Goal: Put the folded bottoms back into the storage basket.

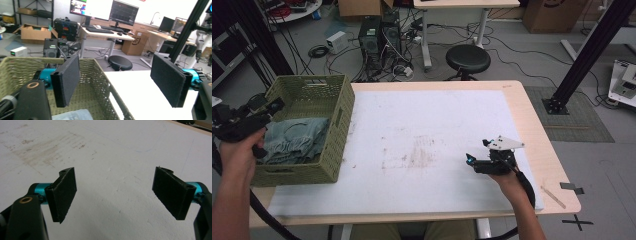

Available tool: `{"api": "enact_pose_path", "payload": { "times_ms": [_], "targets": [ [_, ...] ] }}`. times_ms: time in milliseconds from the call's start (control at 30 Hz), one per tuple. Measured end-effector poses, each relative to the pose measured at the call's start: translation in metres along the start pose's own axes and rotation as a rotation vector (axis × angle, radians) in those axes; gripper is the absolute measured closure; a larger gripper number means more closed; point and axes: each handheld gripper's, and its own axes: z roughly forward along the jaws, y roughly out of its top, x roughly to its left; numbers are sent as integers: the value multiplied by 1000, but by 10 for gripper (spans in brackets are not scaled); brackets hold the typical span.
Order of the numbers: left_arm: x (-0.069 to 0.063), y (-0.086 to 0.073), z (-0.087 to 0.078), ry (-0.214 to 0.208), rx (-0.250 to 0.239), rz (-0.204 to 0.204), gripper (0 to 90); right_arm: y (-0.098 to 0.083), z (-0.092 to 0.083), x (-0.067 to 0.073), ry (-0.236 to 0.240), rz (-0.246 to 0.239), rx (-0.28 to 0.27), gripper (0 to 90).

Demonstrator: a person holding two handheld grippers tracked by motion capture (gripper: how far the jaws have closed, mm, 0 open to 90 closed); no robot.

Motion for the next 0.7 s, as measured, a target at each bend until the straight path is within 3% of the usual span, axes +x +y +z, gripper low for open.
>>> {"api": "enact_pose_path", "payload": {
  "times_ms": [300, 700],
  "targets": [
    [-21, -8, 16, -57, 21, 38, 236, -1, -1, -3, -4, 0, -3, 204],
    [-64, -23, 40, -195, 67, 100, 236, 1, -1, -3, -5, -3, -7, 204]
  ]
}}
